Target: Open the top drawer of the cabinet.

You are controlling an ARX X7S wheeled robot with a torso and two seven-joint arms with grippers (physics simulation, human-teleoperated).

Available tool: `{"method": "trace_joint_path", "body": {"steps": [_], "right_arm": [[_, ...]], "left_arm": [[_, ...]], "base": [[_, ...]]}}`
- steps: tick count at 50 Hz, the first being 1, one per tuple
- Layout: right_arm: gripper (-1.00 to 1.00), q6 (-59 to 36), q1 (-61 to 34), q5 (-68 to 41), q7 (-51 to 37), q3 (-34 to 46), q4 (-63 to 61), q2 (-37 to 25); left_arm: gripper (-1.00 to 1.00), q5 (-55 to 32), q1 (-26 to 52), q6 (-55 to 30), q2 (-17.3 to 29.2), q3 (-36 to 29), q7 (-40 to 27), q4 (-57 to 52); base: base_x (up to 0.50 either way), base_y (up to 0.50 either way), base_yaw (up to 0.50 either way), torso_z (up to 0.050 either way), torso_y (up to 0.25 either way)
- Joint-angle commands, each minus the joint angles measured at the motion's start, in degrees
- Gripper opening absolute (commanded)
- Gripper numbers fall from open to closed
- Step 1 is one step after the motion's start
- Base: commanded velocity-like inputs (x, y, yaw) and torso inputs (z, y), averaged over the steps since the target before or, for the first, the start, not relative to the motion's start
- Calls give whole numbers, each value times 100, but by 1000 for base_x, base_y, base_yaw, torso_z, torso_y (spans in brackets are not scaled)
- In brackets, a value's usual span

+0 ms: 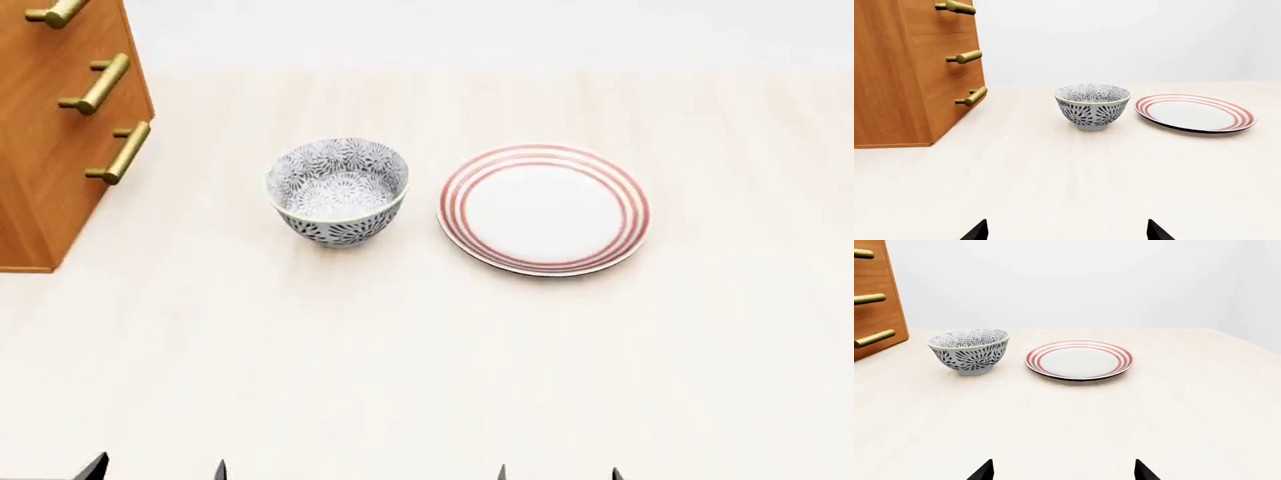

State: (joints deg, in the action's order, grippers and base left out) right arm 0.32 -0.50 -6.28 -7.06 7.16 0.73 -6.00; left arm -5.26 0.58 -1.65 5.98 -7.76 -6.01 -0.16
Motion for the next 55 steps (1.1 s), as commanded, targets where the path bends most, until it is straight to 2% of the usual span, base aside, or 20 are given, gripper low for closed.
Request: {"method": "trace_joint_path", "body": {"steps": [1, 11, 23, 55], "right_arm": [[100, 1, 12, 31, 29, -28, -35, 25], [100, 27, 6, -38, -24, 36, -23, -29], [100, 235, 38, -200, -9, 73, -82, -85], [100, 366, 44, -359, -121, 219, -98, -205]], "left_arm": [[100, 11, 2, 44, -31, 63, 4, 13], [100, -10, 4, -6, 21, -14, -98, -32], [100, -99, 13, 124, 74, -83, -132, 2], [100, -225, 31, 181, 206, -237, -282, 17]], "base": [[0, 0, 0, 50, 0], [0, 0, 0, 50, 0], [52, 0, 0, 0, 0], [489, 0, 0, 0, 0]]}}
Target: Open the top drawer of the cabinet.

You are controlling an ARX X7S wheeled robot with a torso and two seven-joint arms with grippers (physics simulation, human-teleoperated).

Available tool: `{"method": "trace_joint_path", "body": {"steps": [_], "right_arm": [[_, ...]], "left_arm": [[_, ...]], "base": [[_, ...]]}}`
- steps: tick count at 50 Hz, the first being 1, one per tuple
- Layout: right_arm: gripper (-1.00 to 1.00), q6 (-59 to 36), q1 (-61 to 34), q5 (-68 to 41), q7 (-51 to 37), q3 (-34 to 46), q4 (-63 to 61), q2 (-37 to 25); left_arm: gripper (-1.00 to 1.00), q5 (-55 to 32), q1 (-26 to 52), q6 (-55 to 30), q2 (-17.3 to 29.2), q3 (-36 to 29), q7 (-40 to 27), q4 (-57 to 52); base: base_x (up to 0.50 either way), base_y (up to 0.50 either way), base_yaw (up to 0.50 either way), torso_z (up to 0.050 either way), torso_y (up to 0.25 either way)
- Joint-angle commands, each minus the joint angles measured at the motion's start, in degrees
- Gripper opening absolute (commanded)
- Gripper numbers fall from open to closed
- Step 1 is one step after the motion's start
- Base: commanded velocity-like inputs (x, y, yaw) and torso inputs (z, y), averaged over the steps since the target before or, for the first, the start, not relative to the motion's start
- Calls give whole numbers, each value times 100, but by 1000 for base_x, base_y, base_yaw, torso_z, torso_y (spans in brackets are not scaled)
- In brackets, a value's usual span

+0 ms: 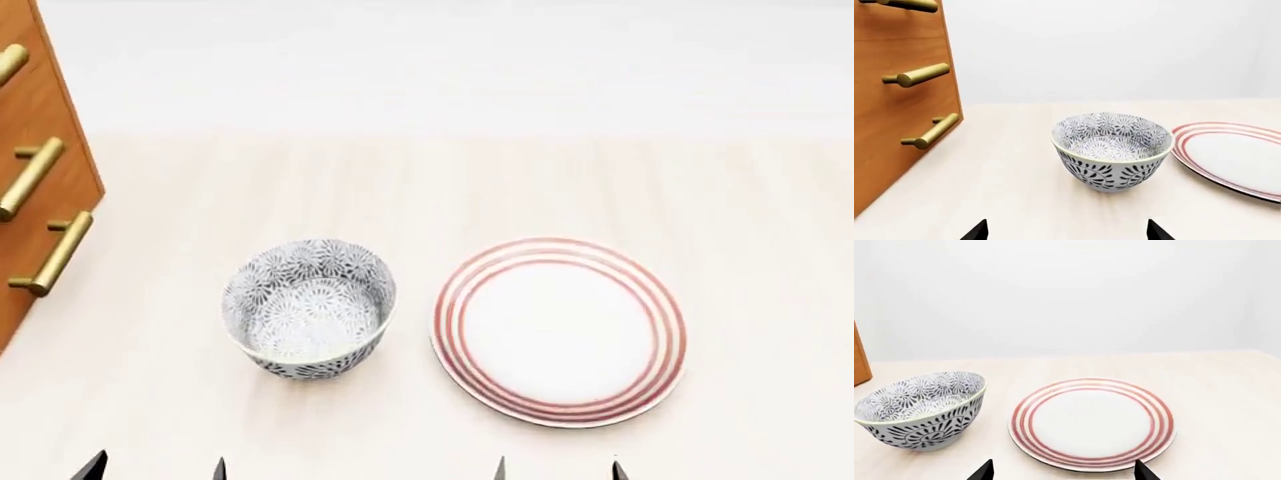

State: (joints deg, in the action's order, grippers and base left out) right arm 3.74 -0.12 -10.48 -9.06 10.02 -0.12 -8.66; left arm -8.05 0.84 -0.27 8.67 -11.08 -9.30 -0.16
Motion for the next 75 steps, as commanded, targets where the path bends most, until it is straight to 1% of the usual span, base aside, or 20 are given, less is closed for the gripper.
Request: {"method": "trace_joint_path", "body": {"steps": [1, 36, 43, 65, 75], "right_arm": [[100, 23, 8, 57, 78, -61, -18, 56], [100, 159, 17, -46, 0, 103, -37, -68], [100, 366, 68, -36, 43, 161, -99, -103], [100, 354, 16, -68, -34, 239, -45, -163], [100, 349, 31, -79, -61, 285, -82, -196]], "left_arm": [[100, 51, 4, 49, -59, 90, 45, 20], [100, -57, 20, 116, 51, -54, -74, 54], [100, -75, 24, 122, 71, -79, -99, 55], [100, -119, 55, 101, 131, -152, -187, 28], [100, -149, 48, 125, 156, -171, -224, 37]], "base": [[500, 0, 0, 0, 0], [492, 0, 0, 0, 0], [0, 8, 0, 0, 0], [0, 495, 0, 0, 0], [0, 0, 0, 0, 0]]}}
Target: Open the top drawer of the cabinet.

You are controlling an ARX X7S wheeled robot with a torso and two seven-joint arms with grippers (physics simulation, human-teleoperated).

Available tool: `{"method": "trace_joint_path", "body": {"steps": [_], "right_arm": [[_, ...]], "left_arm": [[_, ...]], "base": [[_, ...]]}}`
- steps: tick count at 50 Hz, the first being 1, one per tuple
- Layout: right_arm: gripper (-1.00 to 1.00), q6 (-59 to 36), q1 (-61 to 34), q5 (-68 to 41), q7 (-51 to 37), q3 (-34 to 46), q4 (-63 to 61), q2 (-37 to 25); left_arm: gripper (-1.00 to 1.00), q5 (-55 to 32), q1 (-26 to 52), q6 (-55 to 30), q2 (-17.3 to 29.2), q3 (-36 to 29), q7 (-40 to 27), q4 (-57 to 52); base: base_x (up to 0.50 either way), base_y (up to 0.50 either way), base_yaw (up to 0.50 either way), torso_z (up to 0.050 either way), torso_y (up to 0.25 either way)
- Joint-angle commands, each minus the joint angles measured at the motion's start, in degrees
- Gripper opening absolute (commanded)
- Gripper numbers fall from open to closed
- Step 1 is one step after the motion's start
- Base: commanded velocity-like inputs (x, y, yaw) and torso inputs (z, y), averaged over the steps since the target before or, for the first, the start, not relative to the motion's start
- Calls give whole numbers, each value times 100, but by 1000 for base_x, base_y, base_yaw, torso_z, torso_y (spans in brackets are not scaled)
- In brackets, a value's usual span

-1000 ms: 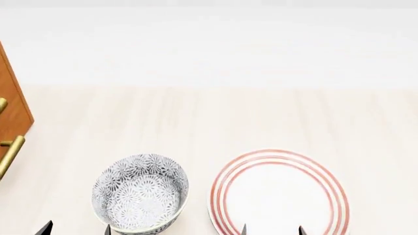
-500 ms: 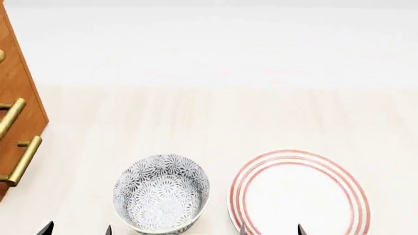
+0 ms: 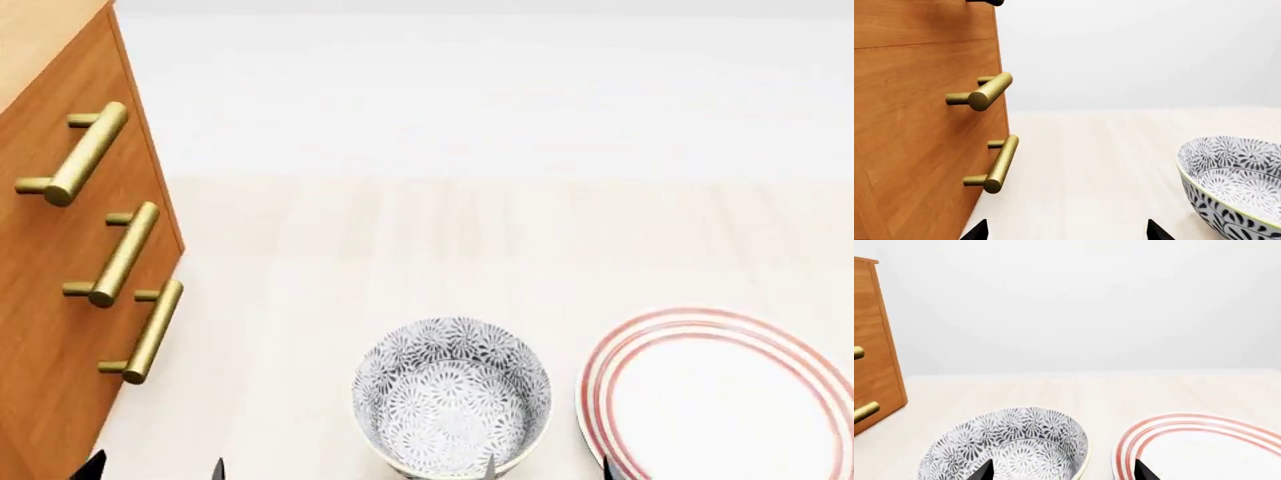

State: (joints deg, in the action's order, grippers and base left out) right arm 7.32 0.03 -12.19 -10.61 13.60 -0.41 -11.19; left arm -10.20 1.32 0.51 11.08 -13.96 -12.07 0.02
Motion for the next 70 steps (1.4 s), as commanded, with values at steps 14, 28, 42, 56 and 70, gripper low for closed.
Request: {"method": "trace_joint_path", "body": {"steps": [14, 28, 42, 56, 70], "right_arm": [[100, -37, 10, 66, 67, -10, -35, 17], [100, -29, -6, 42, 19, 25, -11, -8], [100, -37, -13, -11, -23, 43, -22, -42], [100, -65, -34, -53, -74, 66, -18, -67], [100, -110, -38, -115, -99, 97, -50, -104]], "left_arm": [[100, 909, 358, -352, 28, -66, -527, 198], [100, 2172, 1356, -1206, 390, -840, -450, 639], [100, 3307, 2269, -1590, 508, -1647, -387, 1126], [100, 4176, 2743, -2094, 636, -2242, -184, 1367], [100, 4900, 3129, -2683, 711, -2543, -145, 1500]], "base": [[0, 0, 0, 0, 0], [0, 0, 0, 0, 0], [0, 0, 0, 0, 0], [0, 0, 0, 0, 0], [0, 0, 0, 0, 0]]}}
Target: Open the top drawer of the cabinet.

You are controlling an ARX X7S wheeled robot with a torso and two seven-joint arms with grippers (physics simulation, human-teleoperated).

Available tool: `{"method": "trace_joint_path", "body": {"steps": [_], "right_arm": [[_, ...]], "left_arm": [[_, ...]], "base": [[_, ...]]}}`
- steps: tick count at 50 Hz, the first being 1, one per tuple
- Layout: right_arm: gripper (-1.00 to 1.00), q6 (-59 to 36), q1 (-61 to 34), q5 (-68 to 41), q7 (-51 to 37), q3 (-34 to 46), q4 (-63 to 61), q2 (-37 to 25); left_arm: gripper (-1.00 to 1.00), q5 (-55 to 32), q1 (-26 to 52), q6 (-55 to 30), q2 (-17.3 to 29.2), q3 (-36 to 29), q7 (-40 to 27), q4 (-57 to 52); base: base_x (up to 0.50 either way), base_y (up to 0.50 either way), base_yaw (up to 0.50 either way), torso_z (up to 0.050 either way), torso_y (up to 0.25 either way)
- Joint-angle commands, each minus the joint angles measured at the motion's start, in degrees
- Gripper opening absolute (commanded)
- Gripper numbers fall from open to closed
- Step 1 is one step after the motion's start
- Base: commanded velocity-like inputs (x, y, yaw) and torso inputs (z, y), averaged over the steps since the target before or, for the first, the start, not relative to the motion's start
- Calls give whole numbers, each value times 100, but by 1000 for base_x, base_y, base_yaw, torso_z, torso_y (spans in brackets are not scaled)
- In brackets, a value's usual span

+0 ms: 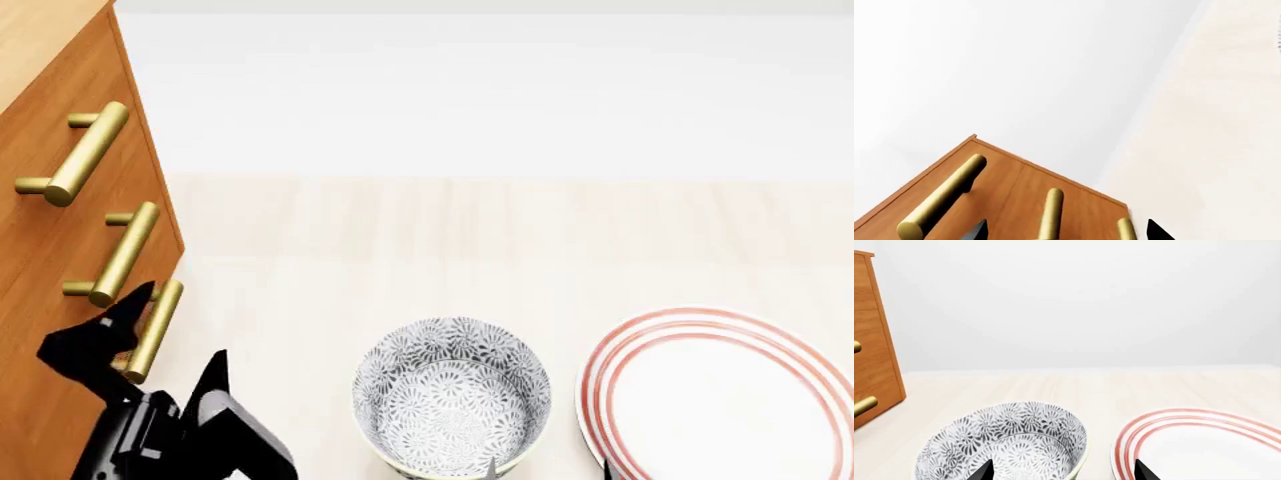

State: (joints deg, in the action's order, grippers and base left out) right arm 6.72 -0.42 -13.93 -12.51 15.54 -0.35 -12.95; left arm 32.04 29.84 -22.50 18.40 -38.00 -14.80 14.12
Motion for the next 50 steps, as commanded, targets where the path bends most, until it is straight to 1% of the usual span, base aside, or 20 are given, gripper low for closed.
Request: {"method": "trace_joint_path", "body": {"steps": [1, 12, 19, 32, 50], "right_arm": [[100, -46, 12, 61, 91, -90, -59, 71], [100, -45, 0, 43, 72, -54, -27, 56], [100, -48, 6, 27, 55, -35, -39, 39], [100, -69, 3, 1, 15, 4, -64, 7], [100, -52, -46, -36, -38, 36, -3, -24]], "left_arm": [[100, 805, 274, -464, 24, -205, 161, 11], [100, 1267, 214, -838, 372, -383, 540, -630], [100, 1552, 241, -936, 517, -575, 725, -786], [100, 1762, 334, -1136, 778, -533, 1013, -1280], [100, 1930, 521, -1322, 955, -454, 1243, -1555]], "base": [[0, 0, 0, 0, 0], [0, 0, 0, 0, 0], [0, 0, 0, 0, 0], [0, 0, 0, 0, 0], [0, 0, 0, 0, 0]]}}
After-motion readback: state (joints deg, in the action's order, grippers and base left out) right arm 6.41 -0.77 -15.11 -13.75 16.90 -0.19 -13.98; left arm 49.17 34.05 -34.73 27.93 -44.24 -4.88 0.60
